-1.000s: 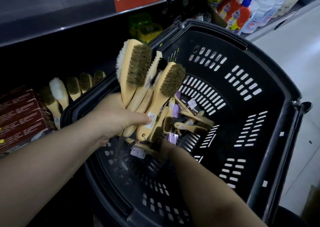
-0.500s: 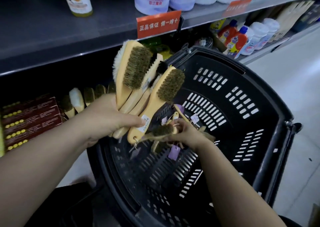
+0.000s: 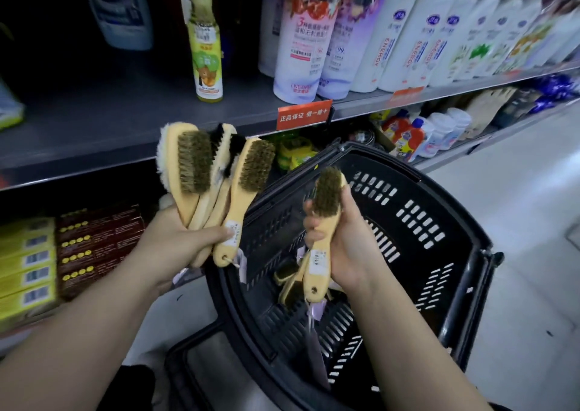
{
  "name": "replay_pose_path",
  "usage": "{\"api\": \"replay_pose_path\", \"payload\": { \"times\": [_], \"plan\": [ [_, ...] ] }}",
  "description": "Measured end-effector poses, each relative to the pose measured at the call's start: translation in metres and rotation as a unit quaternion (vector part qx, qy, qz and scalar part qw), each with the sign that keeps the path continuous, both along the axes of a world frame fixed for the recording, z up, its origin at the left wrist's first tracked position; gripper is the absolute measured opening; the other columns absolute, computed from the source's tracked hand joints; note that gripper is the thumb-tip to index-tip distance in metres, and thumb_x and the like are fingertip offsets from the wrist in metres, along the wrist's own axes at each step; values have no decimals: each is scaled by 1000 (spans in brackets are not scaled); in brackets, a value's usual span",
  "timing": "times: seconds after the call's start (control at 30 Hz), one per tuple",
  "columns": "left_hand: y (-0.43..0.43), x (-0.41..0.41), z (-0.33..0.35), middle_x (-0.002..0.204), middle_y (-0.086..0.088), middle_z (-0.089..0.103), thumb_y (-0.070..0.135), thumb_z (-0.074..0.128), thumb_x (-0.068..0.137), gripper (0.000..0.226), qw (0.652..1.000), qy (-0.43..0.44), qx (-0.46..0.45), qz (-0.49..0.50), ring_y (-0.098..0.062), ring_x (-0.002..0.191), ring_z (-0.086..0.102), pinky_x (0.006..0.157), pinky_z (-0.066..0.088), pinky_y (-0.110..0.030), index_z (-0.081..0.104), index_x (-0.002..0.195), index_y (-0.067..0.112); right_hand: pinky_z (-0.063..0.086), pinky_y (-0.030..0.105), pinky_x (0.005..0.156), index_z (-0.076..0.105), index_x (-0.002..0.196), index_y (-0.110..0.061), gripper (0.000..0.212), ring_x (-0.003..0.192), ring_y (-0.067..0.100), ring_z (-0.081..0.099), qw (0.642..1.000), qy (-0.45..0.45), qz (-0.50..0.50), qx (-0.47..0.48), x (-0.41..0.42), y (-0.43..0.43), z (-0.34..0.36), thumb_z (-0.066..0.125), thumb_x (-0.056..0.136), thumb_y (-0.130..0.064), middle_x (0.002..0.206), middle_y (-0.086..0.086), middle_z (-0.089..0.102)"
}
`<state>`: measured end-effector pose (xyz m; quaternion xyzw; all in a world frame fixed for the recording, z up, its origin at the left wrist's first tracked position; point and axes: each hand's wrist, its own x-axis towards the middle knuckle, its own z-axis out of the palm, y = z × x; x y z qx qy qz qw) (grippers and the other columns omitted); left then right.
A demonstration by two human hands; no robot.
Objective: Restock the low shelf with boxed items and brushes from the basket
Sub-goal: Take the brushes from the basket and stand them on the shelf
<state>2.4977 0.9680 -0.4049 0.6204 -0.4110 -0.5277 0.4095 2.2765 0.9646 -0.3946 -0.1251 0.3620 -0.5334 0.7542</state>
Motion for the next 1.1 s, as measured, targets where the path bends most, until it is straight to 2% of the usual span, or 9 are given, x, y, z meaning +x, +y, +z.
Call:
{"api": "replay_pose_path", "payload": {
  "times": [0.1, 0.2, 0.33, 0.5, 0.63, 0.7, 0.8, 0.93, 1.1],
  "plan": [
    [0, -1, -4, 83, -4, 66, 2, 77, 71, 33, 998, 53, 16, 16, -15, 69, 58, 55, 42, -24, 64, 98, 12, 39, 17, 43, 51, 108, -11, 26, 56, 10, 47, 1000, -16, 15, -14, 13, 3, 6, 55, 83, -19, 82, 7, 53],
    [-2, -2, -6, 69, -1, 67, 0, 76, 72, 22, 998, 53, 17, 14, -17, 63, 57, 58, 42, -26, 65, 82, 16, 44, 19, 53, 58, 106, -9, 29, 65, 13, 51, 999, 16, 41, -23, 18, 4, 9, 45, 81, 0, 92, 10, 57],
    [-5, -10, -9, 58, 0, 64, 1, 76, 71, 19, 997, 74, 29, 5, -16, 52, 54, 48, 39, -23, 64, 79, 13, 57, 28, 68, 50, 123, -4, 30, 78, 18, 69, 996, 61, 62, -10, 15, 0, 10, 44, 95, -14, 105, 11, 68],
    [-1, -40, -20, 65, -3, 68, 4, 78, 71, 20, 991, 121, 50, -24, -20, 60, 60, 54, 49, -29, 66, 84, 13, 51, 26, 53, 54, 113, -8, 36, 59, 15, 59, 984, 161, 67, 32, 6, -11, 8, 45, 97, -39, 83, 7, 65],
    [6, -62, -31, 65, -5, 64, 10, 76, 75, 16, 984, 165, 64, -22, -20, 57, 53, 53, 40, -26, 68, 88, 12, 45, 21, 44, 52, 101, -2, 14, 53, 13, 49, 985, 154, 54, 59, 3, -22, 4, 44, 95, -13, 77, 9, 60],
    [8, -64, -39, 60, -1, 63, 11, 75, 76, 16, 979, 188, 79, 10, -16, 52, 54, 49, 38, -24, 66, 89, 12, 48, 20, 46, 49, 107, 2, 21, 54, 14, 56, 986, 138, 49, 78, 7, -28, -2, 36, 91, 1, 86, 13, 65],
    [11, -55, -54, 60, -4, 59, 10, 75, 75, 21, 976, 182, 100, 66, -16, 51, 50, 45, 33, -22, 64, 93, 9, 55, 25, 52, 45, 120, 2, 24, 66, 19, 65, 984, 137, 58, 102, 22, -38, -16, 34, 98, -3, 92, 14, 67],
    [2, -31, -70, 65, -7, 57, 11, 76, 74, 24, 973, 155, 118, 121, -19, 54, 46, 45, 30, -23, 62, 93, 10, 49, 21, 44, 52, 93, -8, 19, 58, 13, 52, 975, 173, 5, 142, 53, -63, -29, 39, 101, -19, 73, 7, 57],
    [-27, 4, -81, 89, -15, 67, 10, 76, 72, 35, 974, 104, 128, 153, -25, 67, 61, 47, 47, -27, 62, 104, 9, 44, 26, 59, 51, 90, -5, 13, 60, 16, 50, 975, 74, -87, 188, 115, -89, -55, 38, 96, -3, 71, 6, 53]
  ]
}}
